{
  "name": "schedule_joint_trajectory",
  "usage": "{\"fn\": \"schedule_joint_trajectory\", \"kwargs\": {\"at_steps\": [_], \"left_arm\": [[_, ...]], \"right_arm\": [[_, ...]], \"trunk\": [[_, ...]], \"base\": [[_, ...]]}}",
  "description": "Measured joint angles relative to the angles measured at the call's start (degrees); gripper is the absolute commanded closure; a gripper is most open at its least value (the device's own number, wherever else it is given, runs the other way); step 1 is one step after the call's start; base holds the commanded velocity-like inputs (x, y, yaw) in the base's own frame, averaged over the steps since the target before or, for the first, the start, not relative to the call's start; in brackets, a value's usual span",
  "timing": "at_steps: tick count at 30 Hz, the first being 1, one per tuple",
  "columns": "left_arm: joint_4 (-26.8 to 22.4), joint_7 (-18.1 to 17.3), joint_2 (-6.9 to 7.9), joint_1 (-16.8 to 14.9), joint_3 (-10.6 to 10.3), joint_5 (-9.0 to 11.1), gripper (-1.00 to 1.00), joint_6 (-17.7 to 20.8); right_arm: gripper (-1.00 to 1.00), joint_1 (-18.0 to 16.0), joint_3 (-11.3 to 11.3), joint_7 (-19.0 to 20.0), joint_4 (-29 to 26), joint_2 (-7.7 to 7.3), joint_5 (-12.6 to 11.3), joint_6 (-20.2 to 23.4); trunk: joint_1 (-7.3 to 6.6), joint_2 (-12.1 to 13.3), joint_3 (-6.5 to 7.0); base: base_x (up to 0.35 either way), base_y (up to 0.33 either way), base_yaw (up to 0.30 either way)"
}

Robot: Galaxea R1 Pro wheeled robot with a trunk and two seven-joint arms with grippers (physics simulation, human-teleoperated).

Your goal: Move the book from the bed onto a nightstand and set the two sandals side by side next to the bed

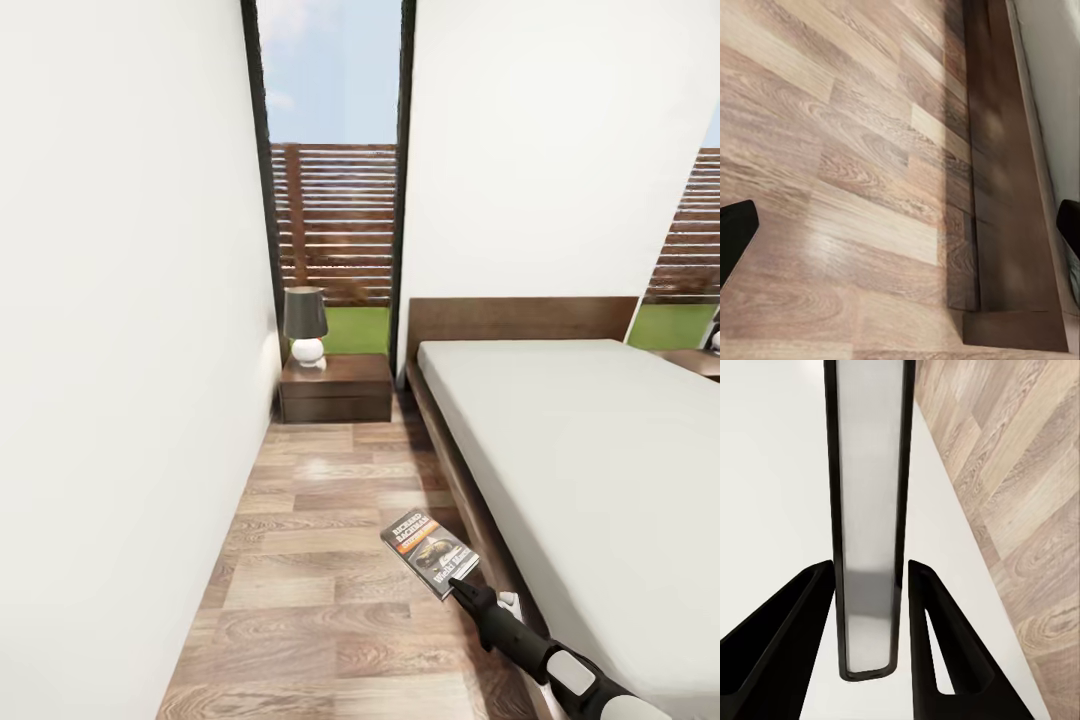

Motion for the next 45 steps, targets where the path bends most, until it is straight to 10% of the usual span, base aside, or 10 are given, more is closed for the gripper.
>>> {"fn": "schedule_joint_trajectory", "kwargs": {"at_steps": [45], "left_arm": [[0.01,0.02,-0.01,0.01,0.00,0.00,-1.00,0.00]], "right_arm": [[1.00,0.00,-0.01,-0.08,0.43,0.00,0.17,-0.03]], "trunk": [[0.00,0.00,0.00]], "base": [[0.185,0.044,0.000]]}}
